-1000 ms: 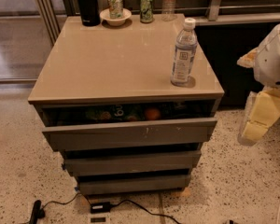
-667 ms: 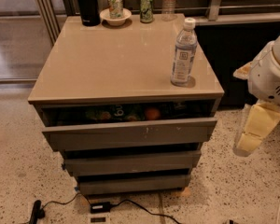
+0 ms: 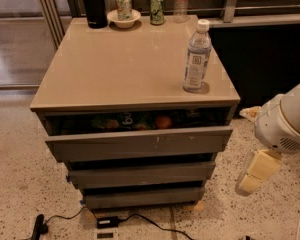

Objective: Open middle drawer

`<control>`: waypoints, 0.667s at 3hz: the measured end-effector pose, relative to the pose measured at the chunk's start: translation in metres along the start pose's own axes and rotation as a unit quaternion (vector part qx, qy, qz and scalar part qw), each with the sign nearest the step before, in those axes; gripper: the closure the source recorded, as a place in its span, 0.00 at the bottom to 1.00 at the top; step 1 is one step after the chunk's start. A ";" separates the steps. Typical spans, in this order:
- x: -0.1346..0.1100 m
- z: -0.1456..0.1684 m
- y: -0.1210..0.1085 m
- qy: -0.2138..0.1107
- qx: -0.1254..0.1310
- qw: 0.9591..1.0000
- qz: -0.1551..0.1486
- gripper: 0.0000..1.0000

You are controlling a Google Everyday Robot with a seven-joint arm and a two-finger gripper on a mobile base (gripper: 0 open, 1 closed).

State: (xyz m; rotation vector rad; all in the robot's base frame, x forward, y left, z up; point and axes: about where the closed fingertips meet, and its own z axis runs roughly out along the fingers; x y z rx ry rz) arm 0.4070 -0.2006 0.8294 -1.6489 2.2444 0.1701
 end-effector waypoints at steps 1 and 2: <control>0.009 0.044 0.021 -0.046 -0.035 0.998 0.014 0.00; 0.012 0.050 0.023 -0.046 -0.041 0.998 0.019 0.00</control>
Offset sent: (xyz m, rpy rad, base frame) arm -0.0107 0.0093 -0.0418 0.0976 0.0372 0.0054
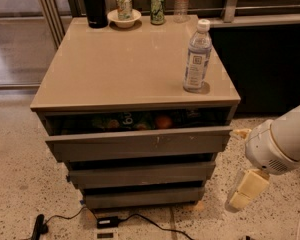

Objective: Open middle drawer

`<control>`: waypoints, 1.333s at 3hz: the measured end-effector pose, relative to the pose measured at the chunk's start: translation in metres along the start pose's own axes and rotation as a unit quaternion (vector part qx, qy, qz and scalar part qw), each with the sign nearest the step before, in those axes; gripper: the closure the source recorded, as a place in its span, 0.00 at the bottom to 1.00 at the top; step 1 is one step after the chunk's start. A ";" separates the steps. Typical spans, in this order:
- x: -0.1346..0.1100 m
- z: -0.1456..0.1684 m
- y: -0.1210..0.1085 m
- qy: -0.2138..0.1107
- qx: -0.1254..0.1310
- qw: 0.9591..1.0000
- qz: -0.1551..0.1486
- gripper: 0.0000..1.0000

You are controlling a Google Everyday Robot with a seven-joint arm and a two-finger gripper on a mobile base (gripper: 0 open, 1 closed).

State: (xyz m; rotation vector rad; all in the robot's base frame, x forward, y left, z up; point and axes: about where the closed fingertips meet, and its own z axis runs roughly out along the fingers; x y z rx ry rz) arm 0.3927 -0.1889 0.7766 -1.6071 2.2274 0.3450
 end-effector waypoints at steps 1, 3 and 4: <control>0.008 0.023 0.008 -0.004 -0.022 1.000 0.011 0.00; 0.029 0.102 0.031 -0.029 -0.053 0.998 0.024 0.00; 0.040 0.141 0.029 -0.056 -0.054 0.997 0.028 0.00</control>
Offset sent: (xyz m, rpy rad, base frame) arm -0.0267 0.0273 -0.1055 0.0924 0.1248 0.0111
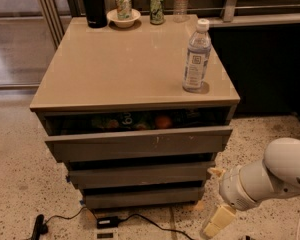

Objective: Open middle drawer

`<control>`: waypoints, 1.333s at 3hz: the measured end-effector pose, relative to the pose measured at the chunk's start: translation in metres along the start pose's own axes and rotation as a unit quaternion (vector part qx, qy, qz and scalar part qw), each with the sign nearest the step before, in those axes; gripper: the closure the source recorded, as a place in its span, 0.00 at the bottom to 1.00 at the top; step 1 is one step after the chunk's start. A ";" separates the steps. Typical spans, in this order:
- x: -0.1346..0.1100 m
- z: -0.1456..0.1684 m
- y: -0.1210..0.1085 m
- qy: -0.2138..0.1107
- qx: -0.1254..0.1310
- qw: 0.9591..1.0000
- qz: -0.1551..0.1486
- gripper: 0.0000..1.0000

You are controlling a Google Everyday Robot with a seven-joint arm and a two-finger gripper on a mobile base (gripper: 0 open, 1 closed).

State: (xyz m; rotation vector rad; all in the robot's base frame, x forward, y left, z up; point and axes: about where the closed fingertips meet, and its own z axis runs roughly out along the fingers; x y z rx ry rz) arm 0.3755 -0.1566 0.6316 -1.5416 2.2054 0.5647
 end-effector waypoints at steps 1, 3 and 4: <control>0.011 0.035 -0.012 -0.027 -0.024 0.999 -0.001 0.00; 0.021 0.049 -0.020 -0.036 -0.017 0.999 0.004 0.00; 0.026 0.061 -0.032 -0.056 0.003 0.998 -0.003 0.00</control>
Offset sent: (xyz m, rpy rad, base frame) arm 0.0095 0.0055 -0.0329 0.0587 0.0167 0.0188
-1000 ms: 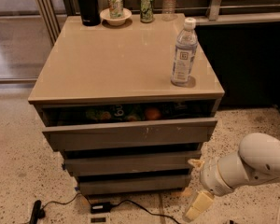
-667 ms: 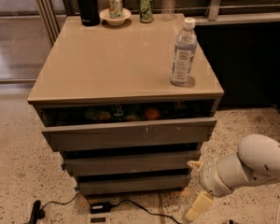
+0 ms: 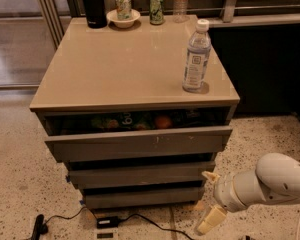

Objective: Open middle drawer

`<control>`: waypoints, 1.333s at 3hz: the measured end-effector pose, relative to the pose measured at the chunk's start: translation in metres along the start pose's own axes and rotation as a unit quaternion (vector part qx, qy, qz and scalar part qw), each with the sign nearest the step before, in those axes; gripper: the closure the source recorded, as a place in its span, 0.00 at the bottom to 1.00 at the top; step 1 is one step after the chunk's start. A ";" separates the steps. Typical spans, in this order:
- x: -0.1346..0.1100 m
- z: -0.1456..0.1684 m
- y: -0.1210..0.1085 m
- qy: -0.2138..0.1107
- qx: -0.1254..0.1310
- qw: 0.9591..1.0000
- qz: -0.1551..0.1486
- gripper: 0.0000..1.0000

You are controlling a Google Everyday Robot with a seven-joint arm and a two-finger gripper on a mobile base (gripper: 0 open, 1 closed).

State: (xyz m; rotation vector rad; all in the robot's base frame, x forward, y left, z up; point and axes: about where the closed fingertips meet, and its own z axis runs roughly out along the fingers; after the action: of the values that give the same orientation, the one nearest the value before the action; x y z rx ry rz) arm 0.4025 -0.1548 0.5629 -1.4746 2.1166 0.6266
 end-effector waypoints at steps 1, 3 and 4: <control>0.007 0.016 -0.015 -0.020 0.011 1.000 -0.012 0.00; -0.007 0.079 -0.062 -0.044 0.006 0.997 -0.069 0.00; -0.007 0.083 -0.061 -0.045 0.004 0.996 -0.071 0.00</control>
Offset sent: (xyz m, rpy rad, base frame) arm 0.0488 0.0163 -0.0564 0.0532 -0.1096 0.0639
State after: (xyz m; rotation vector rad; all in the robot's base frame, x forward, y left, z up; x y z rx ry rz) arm 0.4731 -0.1179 0.4967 -1.5464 1.9238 0.6178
